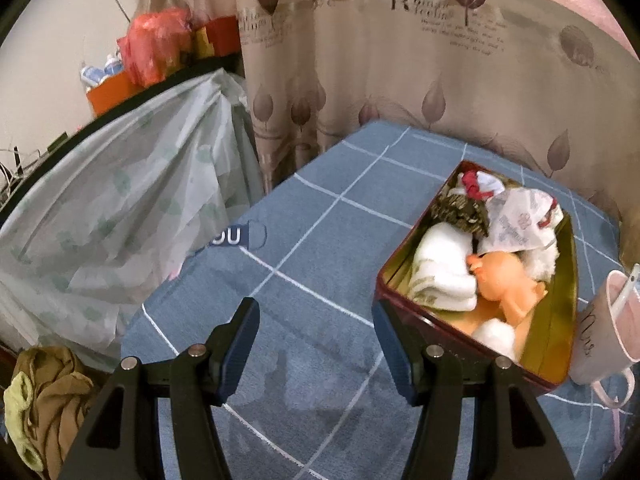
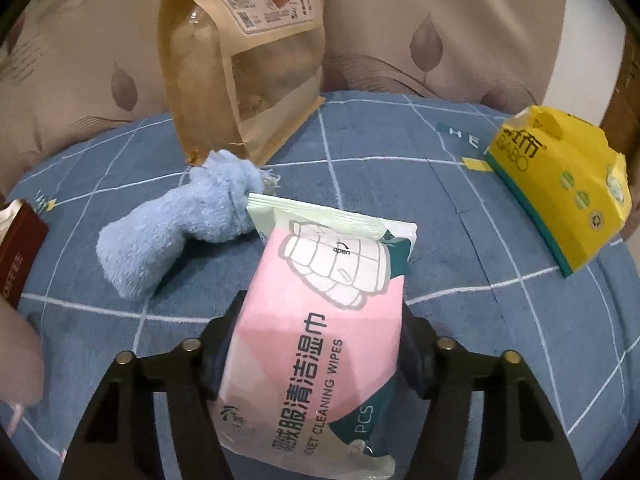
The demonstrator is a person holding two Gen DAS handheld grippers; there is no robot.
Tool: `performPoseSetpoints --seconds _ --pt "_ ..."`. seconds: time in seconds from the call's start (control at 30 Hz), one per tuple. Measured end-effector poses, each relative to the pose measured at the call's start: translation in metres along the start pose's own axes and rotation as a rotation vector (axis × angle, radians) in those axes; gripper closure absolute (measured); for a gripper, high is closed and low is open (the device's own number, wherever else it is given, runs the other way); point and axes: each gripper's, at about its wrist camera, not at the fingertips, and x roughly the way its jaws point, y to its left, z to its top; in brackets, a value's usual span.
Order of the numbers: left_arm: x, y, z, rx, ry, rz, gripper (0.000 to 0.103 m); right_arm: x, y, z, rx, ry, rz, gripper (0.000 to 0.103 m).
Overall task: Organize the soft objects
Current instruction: 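Move the right gripper to the pink wipes packet and grasp it, then grasp the blue fluffy sock with the left gripper while the right gripper holds the pink packet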
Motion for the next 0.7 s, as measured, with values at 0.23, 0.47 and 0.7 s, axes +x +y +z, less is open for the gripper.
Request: performPoseSetpoints --seconds 0.23,0.47,0.7 --pt "-0.04 -0.036 0.005 0.135 -0.085 -0.054 0.042 -0.01 -0.028 -0.007 -0.06 -0.023 -0.02 0.048" --pt "-0.093 -0.11 0.013 0.262 -0.122 -0.265 0.042 -0.008 -0.073 -0.012 -0.066 -0.022 -0.035 0.049" --pt "-0.133 -0.226 -0.002 0.475 -0.135 -0.479 0.042 -0.005 -0.116 -0.014 -0.056 -0.025 -0.043 0.048"
